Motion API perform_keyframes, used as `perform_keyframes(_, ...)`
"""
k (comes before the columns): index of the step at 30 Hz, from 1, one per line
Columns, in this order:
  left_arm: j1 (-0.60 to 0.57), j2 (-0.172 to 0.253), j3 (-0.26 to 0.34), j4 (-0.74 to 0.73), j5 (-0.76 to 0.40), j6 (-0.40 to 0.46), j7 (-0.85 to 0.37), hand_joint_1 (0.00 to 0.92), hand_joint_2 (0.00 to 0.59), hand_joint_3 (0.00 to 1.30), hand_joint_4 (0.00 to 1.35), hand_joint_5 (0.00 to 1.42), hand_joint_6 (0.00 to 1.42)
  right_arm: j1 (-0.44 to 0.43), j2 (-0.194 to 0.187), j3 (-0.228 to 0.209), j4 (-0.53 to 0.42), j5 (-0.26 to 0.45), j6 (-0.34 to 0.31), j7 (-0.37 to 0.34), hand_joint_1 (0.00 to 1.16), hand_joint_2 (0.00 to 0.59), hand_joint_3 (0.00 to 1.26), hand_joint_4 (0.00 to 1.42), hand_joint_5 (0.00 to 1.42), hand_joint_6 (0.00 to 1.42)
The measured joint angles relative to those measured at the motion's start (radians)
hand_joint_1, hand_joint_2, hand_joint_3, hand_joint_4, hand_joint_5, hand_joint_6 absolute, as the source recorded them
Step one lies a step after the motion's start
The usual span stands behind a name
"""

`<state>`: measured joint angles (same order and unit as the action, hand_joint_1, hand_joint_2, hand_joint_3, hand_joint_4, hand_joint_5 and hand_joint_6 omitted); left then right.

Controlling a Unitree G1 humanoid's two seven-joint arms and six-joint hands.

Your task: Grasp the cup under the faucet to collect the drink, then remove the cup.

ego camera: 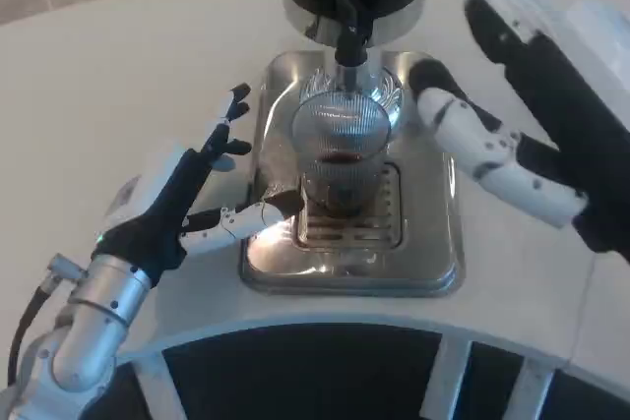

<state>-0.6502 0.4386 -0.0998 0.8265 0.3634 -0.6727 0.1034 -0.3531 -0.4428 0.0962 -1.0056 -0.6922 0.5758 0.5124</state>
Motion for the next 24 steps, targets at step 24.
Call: perform_keyframes(24,-0.014,-0.009,-0.003,0.029,-0.001,-0.043,0.000,0.247,0.042,0.00,0.00,0.27,0.33,0.295,0.165,-0.338,-0.026,-0.184,-0.236,0.242,0.14,0.524,0.00,0.00,0.00,0.00)
